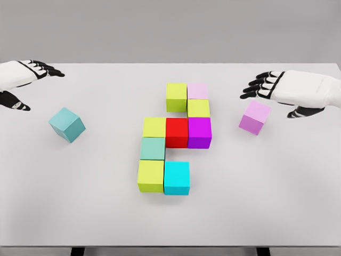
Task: Assemble the squares on the desktop into the number 2
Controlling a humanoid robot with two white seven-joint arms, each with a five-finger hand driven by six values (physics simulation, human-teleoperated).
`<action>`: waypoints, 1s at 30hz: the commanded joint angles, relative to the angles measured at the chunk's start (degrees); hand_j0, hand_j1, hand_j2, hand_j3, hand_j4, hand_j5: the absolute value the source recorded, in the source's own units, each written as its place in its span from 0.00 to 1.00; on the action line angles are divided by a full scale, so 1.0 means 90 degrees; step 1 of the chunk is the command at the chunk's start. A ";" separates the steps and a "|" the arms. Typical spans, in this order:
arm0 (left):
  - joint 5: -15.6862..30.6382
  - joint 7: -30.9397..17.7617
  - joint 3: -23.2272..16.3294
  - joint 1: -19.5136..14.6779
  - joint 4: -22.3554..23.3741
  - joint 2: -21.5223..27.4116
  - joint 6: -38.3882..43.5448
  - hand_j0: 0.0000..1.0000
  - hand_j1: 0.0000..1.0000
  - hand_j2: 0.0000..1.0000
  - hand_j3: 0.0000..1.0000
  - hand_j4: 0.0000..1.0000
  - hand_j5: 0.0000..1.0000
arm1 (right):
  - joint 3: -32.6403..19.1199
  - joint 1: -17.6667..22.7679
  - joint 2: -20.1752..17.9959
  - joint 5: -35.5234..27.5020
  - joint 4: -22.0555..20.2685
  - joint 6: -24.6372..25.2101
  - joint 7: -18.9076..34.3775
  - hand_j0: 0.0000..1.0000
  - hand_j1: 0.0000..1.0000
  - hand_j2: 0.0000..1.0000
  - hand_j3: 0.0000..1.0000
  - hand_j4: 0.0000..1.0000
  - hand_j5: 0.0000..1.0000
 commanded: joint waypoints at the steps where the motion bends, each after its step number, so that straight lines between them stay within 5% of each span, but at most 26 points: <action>1: 0.0016 0.0001 -0.0024 0.0000 -0.0003 -0.0036 0.0012 1.00 1.00 1.00 1.00 1.00 1.00 | -0.0051 0.0000 -0.0012 -0.0016 0.0003 0.0018 -0.0003 1.00 1.00 1.00 1.00 1.00 1.00; 9: -0.0706 -0.0058 -0.0561 0.0000 0.0085 -0.0378 0.0012 1.00 1.00 1.00 1.00 1.00 1.00 | 0.0280 -0.0410 0.0008 -0.0007 0.1057 0.0018 -0.0003 1.00 1.00 1.00 1.00 1.00 1.00; 13: -0.0736 -0.0048 -0.0815 -0.0058 0.0085 -0.0378 0.0012 1.00 1.00 1.00 1.00 1.00 1.00 | 0.0847 -0.0742 0.0281 0.1146 0.1077 0.0018 -0.0003 1.00 1.00 1.00 1.00 1.00 1.00; 18: -0.0736 -0.0058 -0.0864 -0.0039 0.0075 -0.0388 0.0012 1.00 1.00 1.00 1.00 1.00 1.00 | 0.1784 -0.1309 0.0516 0.1195 0.1087 0.0018 -0.0003 1.00 1.00 1.00 1.00 1.00 1.00; 30: -0.0843 -0.0068 -0.1059 -0.0019 0.0075 -0.0563 0.0012 1.00 1.00 1.00 1.00 1.00 1.00 | 0.2058 -0.1465 0.0955 0.1322 0.1585 0.0018 -0.0003 1.00 1.00 1.00 1.00 1.00 1.00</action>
